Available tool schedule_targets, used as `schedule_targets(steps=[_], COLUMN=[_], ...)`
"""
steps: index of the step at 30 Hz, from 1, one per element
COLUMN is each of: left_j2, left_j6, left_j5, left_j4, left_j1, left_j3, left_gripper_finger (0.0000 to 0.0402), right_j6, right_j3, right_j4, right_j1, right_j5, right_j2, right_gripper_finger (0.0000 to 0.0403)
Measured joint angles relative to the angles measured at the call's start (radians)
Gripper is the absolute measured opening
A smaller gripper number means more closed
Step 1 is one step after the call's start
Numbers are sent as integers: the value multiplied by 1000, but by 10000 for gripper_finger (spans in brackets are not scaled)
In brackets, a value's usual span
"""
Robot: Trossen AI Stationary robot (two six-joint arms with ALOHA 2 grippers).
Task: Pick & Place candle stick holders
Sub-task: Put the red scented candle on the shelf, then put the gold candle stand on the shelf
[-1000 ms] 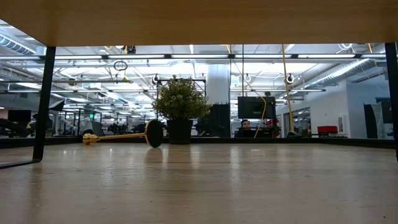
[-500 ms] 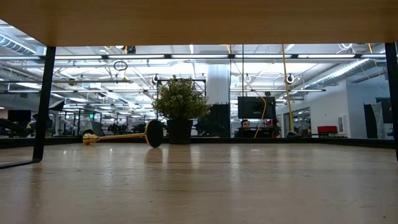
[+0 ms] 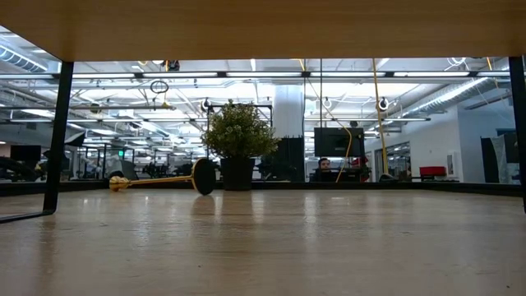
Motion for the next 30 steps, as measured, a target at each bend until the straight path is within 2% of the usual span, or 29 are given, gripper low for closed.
schedule_targets(steps=[5,14,17,21,26,30], left_j2=[0,0,0,0,0,0], left_j6=[0,-18,-24,-22,-13,-27], left_j5=[0,0,0,0,-26,-87], left_j4=[1,4,4,4,0,-4], left_j1=[0,0,0,0,11,37], left_j3=[0,0,0,0,0,0], left_gripper_finger=[1,1,1,1,1,1], right_j6=[-26,-55,-28,46,7,-147], right_j3=[0,0,0,0,0,0], right_j4=[-25,-88,-152,-347,-526,-530], right_j1=[-14,-55,-67,-92,-187,-318], right_j5=[53,261,292,309,334,339], right_j2=[-13,-124,-175,-242,-297,-315], right_gripper_finger=[0,0,0,0,0,0])
